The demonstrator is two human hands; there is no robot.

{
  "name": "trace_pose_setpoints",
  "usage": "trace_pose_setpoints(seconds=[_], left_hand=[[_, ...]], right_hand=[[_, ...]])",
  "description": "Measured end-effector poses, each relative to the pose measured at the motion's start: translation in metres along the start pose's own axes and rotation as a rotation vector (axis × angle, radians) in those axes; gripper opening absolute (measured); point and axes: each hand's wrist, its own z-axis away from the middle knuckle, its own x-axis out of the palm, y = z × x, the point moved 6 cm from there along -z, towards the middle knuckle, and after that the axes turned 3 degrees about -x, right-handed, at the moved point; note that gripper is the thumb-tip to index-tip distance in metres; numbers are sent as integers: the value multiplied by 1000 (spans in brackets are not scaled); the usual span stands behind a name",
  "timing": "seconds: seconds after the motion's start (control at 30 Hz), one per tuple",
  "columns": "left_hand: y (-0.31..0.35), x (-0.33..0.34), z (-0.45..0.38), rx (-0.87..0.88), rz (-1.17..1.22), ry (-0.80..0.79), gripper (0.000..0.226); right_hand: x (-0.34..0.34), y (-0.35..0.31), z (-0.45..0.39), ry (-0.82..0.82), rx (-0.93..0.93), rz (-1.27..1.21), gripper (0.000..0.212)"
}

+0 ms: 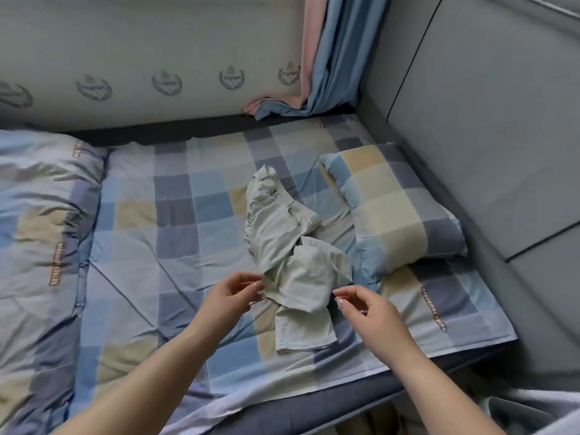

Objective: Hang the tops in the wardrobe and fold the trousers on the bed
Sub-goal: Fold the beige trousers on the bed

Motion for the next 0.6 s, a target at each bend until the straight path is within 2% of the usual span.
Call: trace_pose_setpoints(seconds=[0.27, 0.37, 0.47, 0.6], left_hand=[[-69, 17, -183, -45, -133, 137, 7], [-113, 27, -257, -101, -90, 220, 7], [-155, 35, -310, -112, -105, 290, 16], [-183, 50, -362, -46, -278, 310, 24]], right_hand=[[64, 100, -169, -105, 89, -59, 14], [96, 149, -228, -185, 114, -17, 11], [124, 188, -271, -200, 127, -70, 17], [156, 227, -313, -231, 128, -38, 27]])
